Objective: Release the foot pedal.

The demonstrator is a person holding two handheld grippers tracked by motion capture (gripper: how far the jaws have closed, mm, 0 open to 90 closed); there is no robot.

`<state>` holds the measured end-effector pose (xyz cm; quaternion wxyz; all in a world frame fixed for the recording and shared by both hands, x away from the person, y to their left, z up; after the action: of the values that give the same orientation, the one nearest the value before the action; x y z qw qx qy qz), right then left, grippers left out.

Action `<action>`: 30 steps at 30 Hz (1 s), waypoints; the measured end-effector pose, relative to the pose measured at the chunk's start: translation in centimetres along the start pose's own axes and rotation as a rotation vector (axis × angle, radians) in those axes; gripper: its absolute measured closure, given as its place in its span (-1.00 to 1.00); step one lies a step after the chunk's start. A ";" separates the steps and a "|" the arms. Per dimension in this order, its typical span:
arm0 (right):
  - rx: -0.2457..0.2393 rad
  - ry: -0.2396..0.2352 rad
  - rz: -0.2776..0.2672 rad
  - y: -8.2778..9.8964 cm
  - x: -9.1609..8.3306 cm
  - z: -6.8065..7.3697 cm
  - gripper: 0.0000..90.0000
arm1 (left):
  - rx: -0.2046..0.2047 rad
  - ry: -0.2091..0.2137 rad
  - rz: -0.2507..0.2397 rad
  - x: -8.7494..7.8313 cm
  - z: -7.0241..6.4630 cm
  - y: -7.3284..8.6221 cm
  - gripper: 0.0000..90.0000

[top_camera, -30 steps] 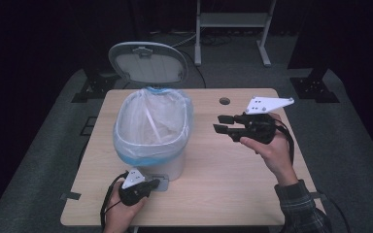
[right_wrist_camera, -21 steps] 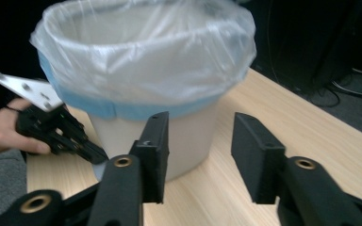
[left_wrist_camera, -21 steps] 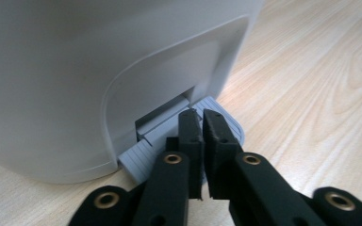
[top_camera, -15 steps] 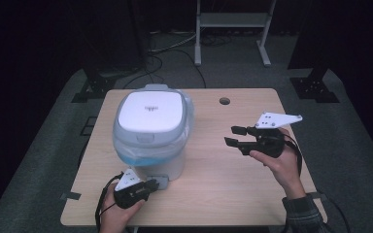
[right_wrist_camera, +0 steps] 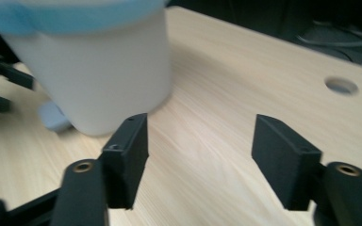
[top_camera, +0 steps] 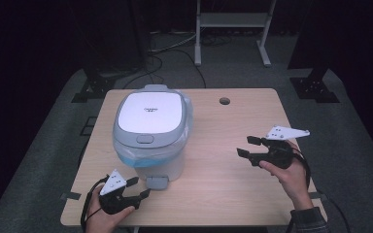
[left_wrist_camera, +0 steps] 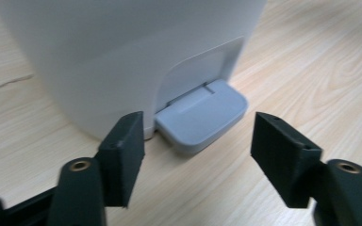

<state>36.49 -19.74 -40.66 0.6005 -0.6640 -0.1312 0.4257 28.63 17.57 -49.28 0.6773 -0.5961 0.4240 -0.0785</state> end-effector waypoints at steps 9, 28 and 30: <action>0.029 0.082 0.061 3.5 -0.6 -1.6 -0.30 | -0.021 -0.062 0.012 -0.8 1.9 0.8 -0.62; 0.082 0.178 0.141 8.3 -1.3 -3.8 -0.34 | -0.021 -0.100 0.087 -0.7 4.2 2.4 -0.81; 0.083 0.191 0.150 8.7 -1.2 -4.1 -0.34 | -0.018 -0.104 0.099 -0.7 4.4 2.6 -0.83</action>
<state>35.77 -25.53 -48.40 0.6037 -0.6842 -0.0055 0.4092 30.12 21.97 -51.53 0.6959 -0.5840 0.4178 -0.0100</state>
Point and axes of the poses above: each handheld gripper's, and its own axes: x roughly forward along the jaws, y roughly out of its underside, z roughly to its left, the point moved 8 cm from there along x, roughly forward along the jaws, and after that the axes turned 4 degrees about -z, right-handed, at the moved point
